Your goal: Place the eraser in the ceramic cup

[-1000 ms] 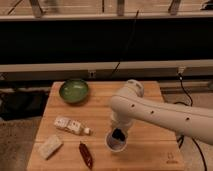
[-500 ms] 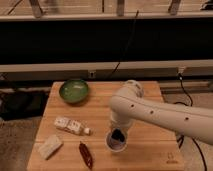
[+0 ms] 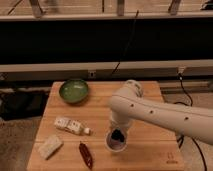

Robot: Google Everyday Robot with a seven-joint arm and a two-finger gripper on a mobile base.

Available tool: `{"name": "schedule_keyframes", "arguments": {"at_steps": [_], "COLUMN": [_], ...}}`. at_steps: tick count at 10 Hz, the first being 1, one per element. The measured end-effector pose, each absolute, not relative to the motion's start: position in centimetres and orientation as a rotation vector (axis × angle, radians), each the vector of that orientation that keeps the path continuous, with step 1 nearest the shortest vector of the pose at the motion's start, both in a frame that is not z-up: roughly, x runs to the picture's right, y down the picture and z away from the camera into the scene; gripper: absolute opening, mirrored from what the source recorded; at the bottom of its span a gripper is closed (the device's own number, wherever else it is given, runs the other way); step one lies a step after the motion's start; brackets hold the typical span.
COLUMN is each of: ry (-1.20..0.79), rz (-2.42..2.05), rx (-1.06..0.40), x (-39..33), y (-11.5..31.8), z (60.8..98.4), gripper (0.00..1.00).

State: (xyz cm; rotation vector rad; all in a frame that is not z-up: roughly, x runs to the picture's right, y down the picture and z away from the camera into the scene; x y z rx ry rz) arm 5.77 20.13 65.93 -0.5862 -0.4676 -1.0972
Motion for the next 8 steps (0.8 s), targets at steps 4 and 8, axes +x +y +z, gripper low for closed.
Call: {"name": "schedule_keyframes", "arguments": {"at_steps": [4, 8], "ry": [-0.479, -0.489], "rz": [-1.109, -1.121], "rx": [-0.587, -0.589], "x": [5.67, 5.57], "y": [20.2, 20.3], "z": [65.84, 65.79], "gripper": [0.0, 0.0]}}
